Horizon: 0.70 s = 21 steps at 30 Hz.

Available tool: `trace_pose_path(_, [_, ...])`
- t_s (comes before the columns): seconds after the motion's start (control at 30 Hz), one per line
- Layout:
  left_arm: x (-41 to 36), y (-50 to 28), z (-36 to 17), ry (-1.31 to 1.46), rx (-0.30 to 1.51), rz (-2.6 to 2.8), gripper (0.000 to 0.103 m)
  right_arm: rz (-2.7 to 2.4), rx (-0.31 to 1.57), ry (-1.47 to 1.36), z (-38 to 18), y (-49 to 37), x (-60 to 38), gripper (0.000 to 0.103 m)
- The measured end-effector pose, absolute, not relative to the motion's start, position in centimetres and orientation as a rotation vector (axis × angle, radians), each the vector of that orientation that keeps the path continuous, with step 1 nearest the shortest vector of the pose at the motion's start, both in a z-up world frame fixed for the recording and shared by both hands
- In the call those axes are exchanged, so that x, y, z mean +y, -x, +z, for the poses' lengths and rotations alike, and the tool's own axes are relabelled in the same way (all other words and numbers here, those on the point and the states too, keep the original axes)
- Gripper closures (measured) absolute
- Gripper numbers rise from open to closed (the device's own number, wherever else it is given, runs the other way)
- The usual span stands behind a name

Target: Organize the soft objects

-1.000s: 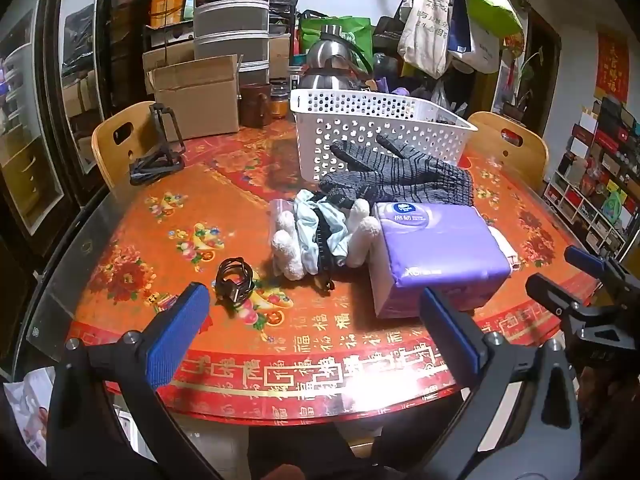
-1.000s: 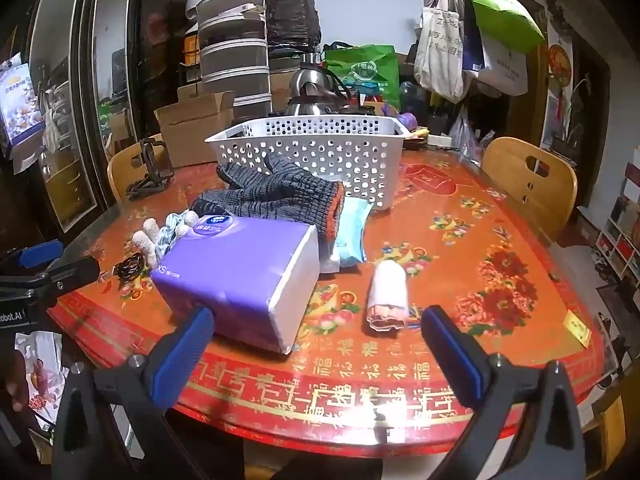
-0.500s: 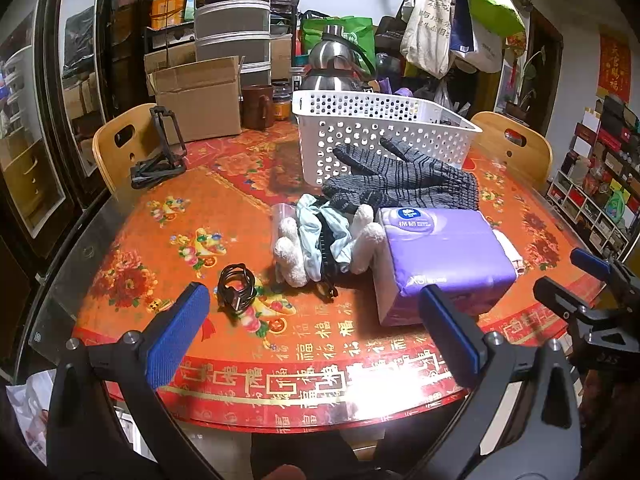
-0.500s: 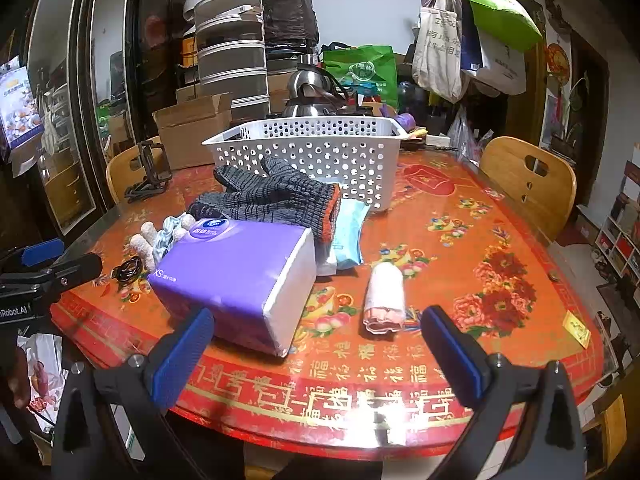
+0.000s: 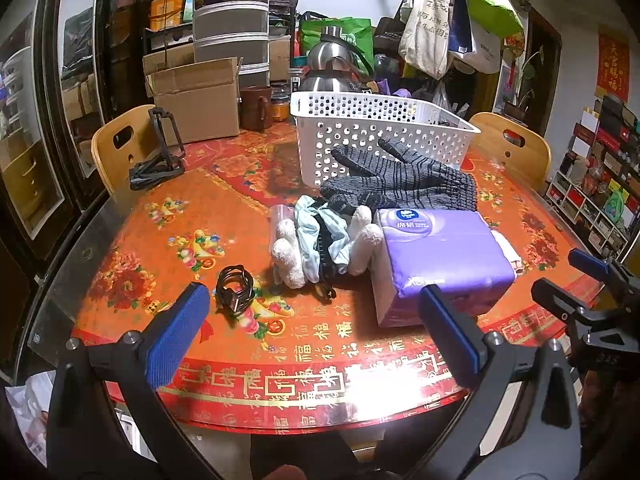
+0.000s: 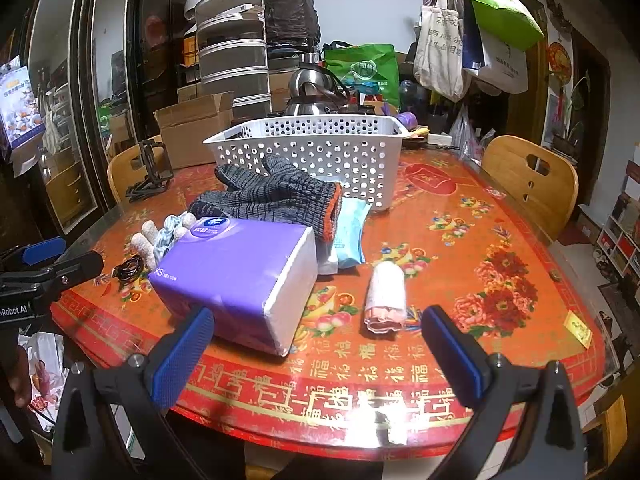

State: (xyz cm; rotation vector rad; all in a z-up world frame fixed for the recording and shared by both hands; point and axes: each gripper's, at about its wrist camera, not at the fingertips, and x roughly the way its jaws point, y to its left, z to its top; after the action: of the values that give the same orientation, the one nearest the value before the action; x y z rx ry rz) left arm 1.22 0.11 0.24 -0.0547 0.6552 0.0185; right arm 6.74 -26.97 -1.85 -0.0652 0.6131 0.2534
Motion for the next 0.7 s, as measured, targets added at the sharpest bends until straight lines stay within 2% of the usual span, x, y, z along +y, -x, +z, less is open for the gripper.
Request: trace_pose_path(0.7, [-0.05,-1.18,0.11,0.053,0.651,0.012,0.0,0.255,0.619,0.067,-1.97,-6.68,-26.87,0.0])
